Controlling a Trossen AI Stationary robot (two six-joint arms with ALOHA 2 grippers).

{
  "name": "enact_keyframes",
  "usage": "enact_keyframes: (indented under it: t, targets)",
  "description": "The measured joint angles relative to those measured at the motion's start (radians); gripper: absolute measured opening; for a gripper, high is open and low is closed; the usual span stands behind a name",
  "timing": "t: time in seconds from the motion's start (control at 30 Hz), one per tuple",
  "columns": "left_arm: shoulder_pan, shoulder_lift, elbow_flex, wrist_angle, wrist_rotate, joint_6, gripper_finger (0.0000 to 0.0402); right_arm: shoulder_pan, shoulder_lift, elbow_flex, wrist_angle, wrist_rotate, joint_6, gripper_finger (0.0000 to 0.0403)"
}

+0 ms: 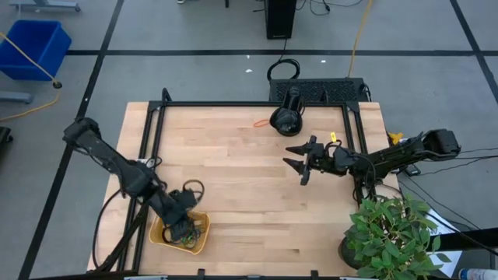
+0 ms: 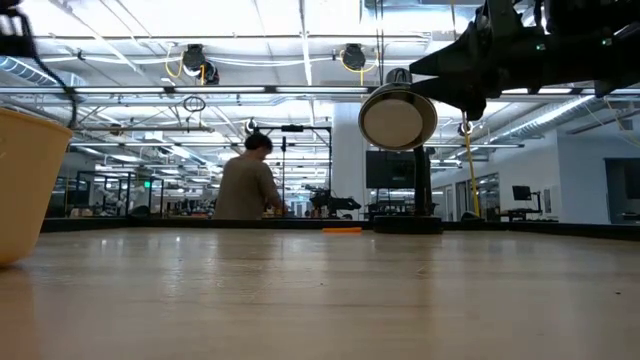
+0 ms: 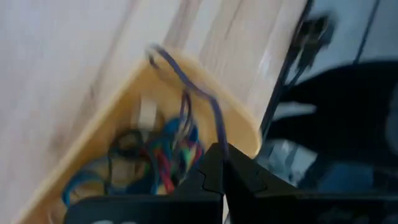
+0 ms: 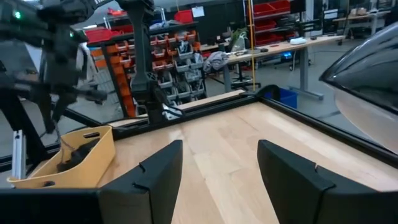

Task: Pick and place rubber bands into bin
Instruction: Put the purple rubberband into the yellow bin

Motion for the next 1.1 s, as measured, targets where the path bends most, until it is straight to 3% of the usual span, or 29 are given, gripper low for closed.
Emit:
enact_keyframes:
  t: [0.13, 0.33, 0.67, 1.1]
  targets:
    - [-0.018, 0.085, 0.0, -0.008, 0.115, -0.007, 0.0002, 0.0, 0.0, 0.0, 0.0, -0.001, 0.0, 0.0205]
    - [-0.021, 0.197, 0.0, -0.013, 0.18, -0.007, 0.0004, 0.0, 0.0, 0.0, -0.001, -0.001, -0.003, 0.0202]
    - [-0.02, 0.292, 0.0, -0.057, 0.185, -0.006, 0.0015, 0.0, 0.0, 0.0, -0.001, -0.001, -0.001, 0.0205]
    - [-0.016, 0.292, 0.0, -0.058, 0.181, -0.002, 0.0019, 0.0, 0.0, 0.0, -0.002, -0.001, 0.0, 0.0204]
